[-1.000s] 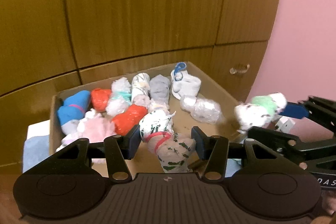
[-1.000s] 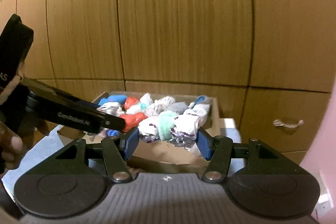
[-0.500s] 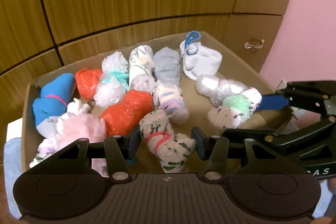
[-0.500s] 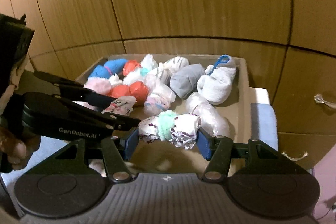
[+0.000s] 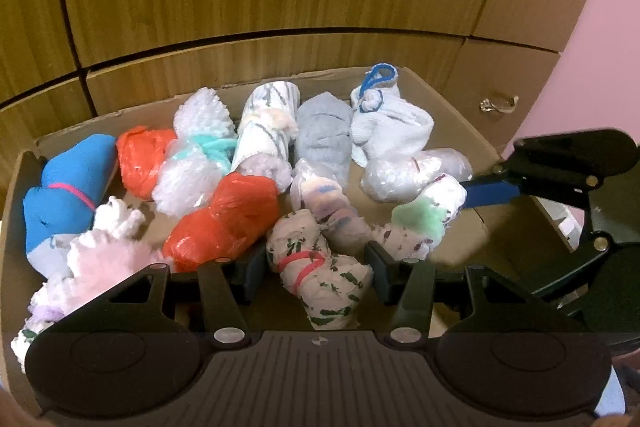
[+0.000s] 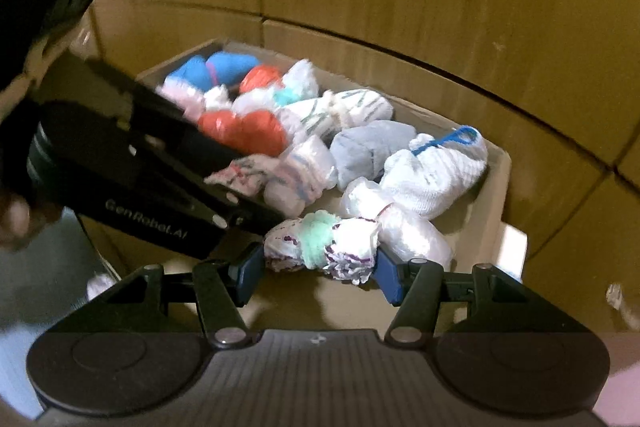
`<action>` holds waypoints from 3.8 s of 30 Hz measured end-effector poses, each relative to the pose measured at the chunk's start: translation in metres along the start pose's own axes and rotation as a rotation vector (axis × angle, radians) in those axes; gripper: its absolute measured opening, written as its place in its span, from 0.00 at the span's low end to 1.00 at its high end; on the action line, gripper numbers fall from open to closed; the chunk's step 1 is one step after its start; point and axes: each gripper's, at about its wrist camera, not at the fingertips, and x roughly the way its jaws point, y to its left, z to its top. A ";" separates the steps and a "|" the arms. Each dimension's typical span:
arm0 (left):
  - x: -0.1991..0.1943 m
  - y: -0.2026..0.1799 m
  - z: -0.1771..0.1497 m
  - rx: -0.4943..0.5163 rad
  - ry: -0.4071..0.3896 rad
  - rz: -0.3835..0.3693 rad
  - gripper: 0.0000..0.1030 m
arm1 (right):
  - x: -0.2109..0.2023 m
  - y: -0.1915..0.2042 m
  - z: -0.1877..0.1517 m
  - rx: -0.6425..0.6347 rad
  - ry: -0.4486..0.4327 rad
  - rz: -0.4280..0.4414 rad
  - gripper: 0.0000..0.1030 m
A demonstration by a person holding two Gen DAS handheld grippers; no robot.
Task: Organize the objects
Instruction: 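Lower both socks into the tray and open both tools, then withdraw both tools toward the last two socks on the table, then grasp the beige lace-trimmed sock with the left tool while the right tool grasps the teal-banded white sock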
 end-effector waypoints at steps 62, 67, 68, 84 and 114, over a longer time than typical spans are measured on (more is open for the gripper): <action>-0.095 -0.046 -0.121 -0.029 -0.252 0.116 0.98 | -0.085 0.086 -0.106 0.270 -0.242 -0.251 0.74; -0.075 -0.054 -0.120 -0.051 -0.217 0.127 0.98 | -0.073 0.084 -0.107 0.320 -0.257 -0.282 0.65; -0.072 -0.055 -0.117 -0.053 -0.216 0.132 0.98 | -0.071 0.081 -0.107 0.336 -0.256 -0.281 0.61; -0.056 -0.058 -0.118 -0.129 -0.197 0.148 0.72 | -0.064 0.081 -0.122 0.420 -0.265 -0.271 0.24; -0.146 -0.008 -0.176 -0.025 -0.315 0.246 0.65 | -0.087 0.131 -0.125 0.354 -0.348 -0.218 0.20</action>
